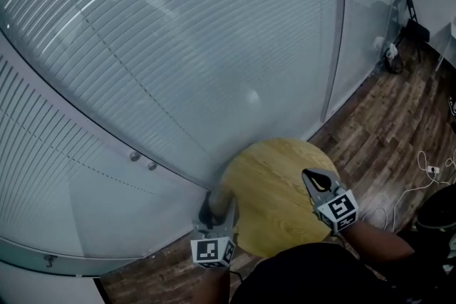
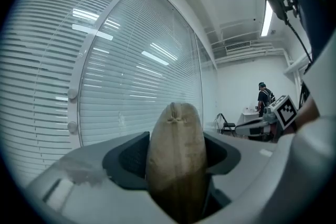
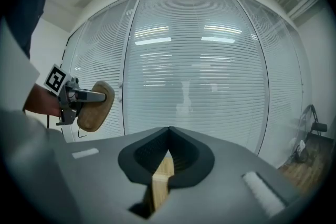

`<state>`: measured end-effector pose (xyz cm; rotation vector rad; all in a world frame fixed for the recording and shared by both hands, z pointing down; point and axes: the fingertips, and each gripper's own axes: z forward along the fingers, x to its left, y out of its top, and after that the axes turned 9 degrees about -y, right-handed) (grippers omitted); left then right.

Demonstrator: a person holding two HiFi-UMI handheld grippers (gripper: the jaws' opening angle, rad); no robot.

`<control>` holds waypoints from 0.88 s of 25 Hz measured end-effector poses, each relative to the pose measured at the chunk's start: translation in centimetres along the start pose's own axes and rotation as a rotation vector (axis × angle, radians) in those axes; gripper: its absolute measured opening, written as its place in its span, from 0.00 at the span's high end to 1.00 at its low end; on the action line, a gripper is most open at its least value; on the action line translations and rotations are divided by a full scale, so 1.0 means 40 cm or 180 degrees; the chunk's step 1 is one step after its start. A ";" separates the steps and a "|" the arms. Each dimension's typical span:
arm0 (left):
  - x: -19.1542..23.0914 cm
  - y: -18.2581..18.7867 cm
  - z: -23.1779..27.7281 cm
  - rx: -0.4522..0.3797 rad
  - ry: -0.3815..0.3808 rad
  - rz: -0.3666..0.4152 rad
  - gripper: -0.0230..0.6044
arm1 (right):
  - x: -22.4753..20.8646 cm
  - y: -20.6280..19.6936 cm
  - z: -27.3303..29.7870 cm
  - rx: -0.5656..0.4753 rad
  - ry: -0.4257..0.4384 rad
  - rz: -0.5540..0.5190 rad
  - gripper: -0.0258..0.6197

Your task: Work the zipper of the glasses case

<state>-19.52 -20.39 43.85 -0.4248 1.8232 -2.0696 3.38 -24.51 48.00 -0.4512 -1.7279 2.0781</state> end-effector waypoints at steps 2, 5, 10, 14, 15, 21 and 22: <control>0.005 -0.007 0.003 0.0002 0.0009 -0.0011 0.49 | 0.004 -0.010 0.008 0.0025 0.0007 0.0012 0.95; 0.003 -0.006 0.008 0.0000 0.0001 -0.0023 0.49 | 0.010 -0.014 0.013 0.0036 0.0033 0.0000 0.95; -0.006 -0.017 0.025 0.0041 -0.0143 -0.0123 0.49 | 0.017 -0.006 0.022 0.0031 0.0100 0.0066 0.95; -0.020 -0.025 0.022 0.0066 -0.0168 -0.0130 0.49 | 0.024 -0.004 0.013 0.0024 0.0106 0.0064 0.95; -0.023 -0.027 0.022 0.0065 -0.0175 -0.0135 0.49 | 0.024 -0.006 0.011 0.0024 0.0102 0.0066 0.95; -0.054 -0.021 0.022 0.0025 -0.0266 -0.0106 0.49 | 0.013 -0.023 -0.004 0.0035 0.0091 0.0097 0.95; -0.057 -0.019 0.023 0.0025 -0.0290 -0.0105 0.49 | 0.013 -0.025 -0.003 0.0039 0.0092 0.0112 0.95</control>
